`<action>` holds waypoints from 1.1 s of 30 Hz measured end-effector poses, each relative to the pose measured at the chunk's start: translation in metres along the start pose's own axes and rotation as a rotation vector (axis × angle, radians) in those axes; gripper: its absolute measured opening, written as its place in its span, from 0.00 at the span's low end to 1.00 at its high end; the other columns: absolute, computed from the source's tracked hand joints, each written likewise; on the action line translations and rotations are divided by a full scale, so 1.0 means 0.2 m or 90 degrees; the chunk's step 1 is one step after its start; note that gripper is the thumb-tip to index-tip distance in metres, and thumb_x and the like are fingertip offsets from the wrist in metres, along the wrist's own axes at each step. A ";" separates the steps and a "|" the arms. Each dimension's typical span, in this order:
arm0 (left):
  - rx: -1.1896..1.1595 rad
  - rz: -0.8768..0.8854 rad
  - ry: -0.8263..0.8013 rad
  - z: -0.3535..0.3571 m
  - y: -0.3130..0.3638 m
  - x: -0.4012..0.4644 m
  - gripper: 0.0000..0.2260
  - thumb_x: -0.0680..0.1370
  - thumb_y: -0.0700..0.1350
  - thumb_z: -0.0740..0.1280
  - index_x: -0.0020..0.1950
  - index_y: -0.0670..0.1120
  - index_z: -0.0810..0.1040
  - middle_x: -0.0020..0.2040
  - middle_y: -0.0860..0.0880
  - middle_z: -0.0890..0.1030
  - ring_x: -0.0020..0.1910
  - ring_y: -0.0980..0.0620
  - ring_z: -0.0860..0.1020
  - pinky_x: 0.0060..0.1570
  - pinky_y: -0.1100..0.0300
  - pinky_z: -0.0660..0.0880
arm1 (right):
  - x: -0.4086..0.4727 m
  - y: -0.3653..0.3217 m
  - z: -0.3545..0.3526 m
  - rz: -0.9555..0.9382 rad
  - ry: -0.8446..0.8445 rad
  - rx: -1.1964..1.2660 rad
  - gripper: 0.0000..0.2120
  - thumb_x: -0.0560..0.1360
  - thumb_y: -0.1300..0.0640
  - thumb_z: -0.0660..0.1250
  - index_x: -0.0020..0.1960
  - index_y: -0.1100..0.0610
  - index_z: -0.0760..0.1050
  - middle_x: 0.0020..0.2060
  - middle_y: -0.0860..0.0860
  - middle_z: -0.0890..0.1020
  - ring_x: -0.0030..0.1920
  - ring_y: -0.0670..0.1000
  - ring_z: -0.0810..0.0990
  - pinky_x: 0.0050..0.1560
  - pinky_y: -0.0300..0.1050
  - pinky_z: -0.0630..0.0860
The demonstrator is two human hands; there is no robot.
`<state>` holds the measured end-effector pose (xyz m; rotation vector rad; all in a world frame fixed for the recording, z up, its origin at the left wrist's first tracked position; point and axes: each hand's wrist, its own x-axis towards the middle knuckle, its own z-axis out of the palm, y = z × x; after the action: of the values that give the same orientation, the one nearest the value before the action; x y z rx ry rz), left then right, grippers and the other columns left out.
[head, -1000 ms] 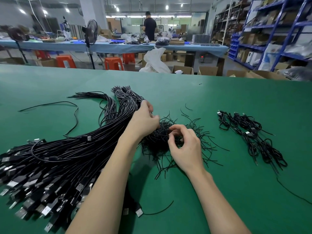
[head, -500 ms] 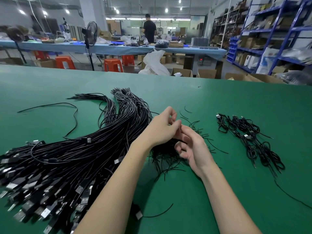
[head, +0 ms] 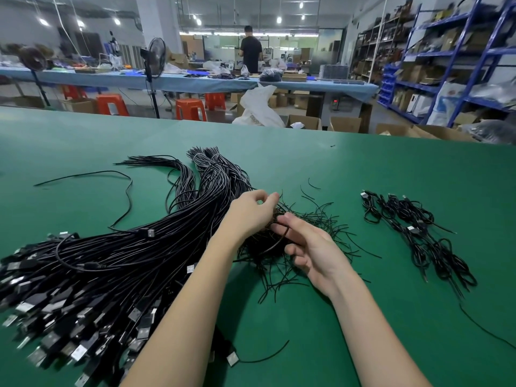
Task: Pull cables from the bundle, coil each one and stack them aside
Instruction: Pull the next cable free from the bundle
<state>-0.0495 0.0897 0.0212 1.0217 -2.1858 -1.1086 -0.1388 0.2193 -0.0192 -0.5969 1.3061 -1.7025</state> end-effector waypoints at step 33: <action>0.061 0.214 -0.572 0.12 0.19 -0.18 0.12 0.82 0.51 0.67 0.40 0.51 0.82 0.37 0.53 0.80 0.37 0.53 0.70 0.41 0.58 0.68 | -0.14 -0.20 -0.40 -0.027 -0.207 0.123 0.33 0.75 0.47 0.67 0.77 0.54 0.66 0.70 0.65 0.74 0.72 0.64 0.73 0.72 0.60 0.69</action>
<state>-0.0590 0.1444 0.0373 0.1245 -2.9588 -1.4757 -0.2039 0.2860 -0.0040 -0.7546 0.8959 -1.6605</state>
